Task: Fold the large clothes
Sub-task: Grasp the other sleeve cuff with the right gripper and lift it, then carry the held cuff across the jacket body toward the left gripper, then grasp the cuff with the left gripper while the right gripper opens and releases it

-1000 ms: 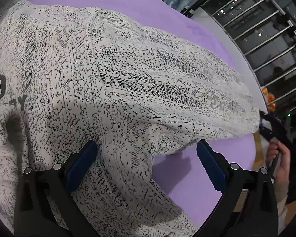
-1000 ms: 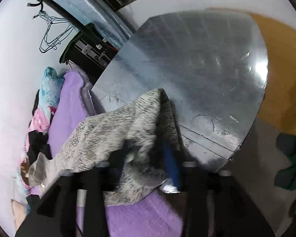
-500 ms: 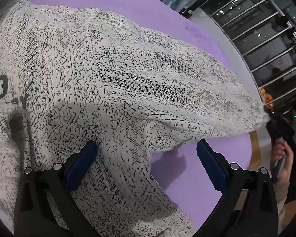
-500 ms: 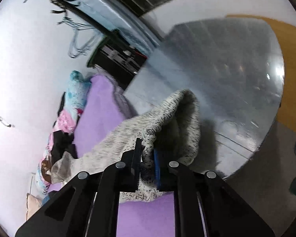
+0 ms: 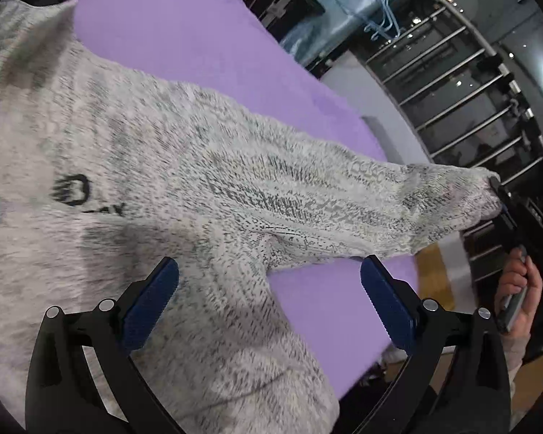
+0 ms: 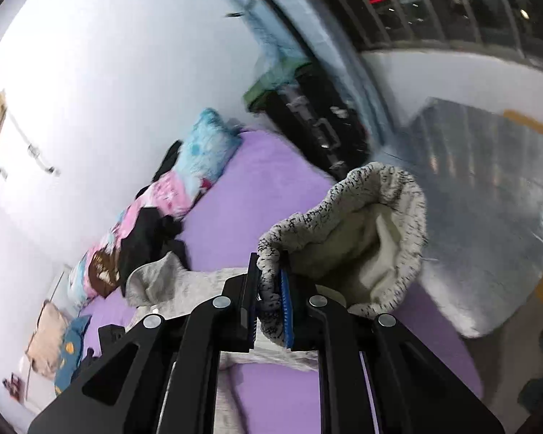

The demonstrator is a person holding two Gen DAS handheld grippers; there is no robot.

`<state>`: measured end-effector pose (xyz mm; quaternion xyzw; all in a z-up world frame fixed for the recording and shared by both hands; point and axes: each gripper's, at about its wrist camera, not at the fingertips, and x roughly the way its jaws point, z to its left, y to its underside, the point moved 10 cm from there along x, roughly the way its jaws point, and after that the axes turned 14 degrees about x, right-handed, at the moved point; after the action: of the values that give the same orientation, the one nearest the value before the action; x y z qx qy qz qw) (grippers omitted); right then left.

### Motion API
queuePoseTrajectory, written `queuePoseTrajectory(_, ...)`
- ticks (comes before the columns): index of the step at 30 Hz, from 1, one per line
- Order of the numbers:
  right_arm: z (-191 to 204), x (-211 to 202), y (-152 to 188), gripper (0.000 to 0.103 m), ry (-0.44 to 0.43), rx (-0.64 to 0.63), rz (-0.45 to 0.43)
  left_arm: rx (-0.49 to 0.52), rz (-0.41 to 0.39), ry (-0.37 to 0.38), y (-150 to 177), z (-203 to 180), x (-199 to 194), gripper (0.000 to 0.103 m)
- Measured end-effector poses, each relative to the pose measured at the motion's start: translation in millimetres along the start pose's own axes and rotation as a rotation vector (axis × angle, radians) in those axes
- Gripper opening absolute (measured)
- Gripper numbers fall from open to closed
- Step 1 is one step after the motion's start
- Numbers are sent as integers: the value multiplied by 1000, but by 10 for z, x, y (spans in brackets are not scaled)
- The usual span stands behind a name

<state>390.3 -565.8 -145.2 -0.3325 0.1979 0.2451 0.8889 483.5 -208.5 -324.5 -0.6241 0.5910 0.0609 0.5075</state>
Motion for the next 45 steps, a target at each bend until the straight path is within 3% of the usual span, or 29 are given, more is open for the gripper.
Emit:
queuePoseTrajectory(8, 1330, 440, 657, 11, -27, -270, 116, -119, -108, 111, -120, 191, -734, 97)
queuePoseTrajectory(13, 1724, 782, 1183, 10, 40, -416, 178, -159, -156, 202, -153, 233, -1206, 97)
queuePoseTrajectory(17, 1979, 1012, 1656, 10, 38, -487, 253, -157, -183, 222, -189, 257, -1515, 97)
queuePoseTrajectory(23, 2315, 1325, 2366, 10, 4, -598, 360, -184, -205, 225, -113, 412, -1706, 97)
queuePoseTrajectory(27, 2412, 1440, 2749, 10, -8, -651, 399, -217, -196, 267, -53, 440, -1692, 96)
queuePoseTrajectory(30, 2436, 1532, 3000, 10, 0, -692, 436, -205, -171, 259, -32, 437, -1657, 96)
queuePoseTrajectory(34, 2486, 1650, 3221, 10, 9, -742, 462, -188, -131, 180, -31, 538, -1662, 95)
queuePoseTrajectory(35, 2496, 1670, 3258, 10, 9, -749, 467, -181, -110, 161, -13, 559, -1653, 93)
queuePoseTrajectory(37, 2493, 1668, 3328, 10, 7, -761, 477, -184, -51, 129, 52, 602, -1587, 74)
queuePoseTrajectory(42, 2531, 1681, 3446, 10, -3, -779, 497, -203, -7, 90, 148, 687, -1467, 73)
queuePoseTrajectory(45, 2555, 1669, 3482, 10, -10, -783, 501, -208, 11, 93, 136, 685, -1413, 65)
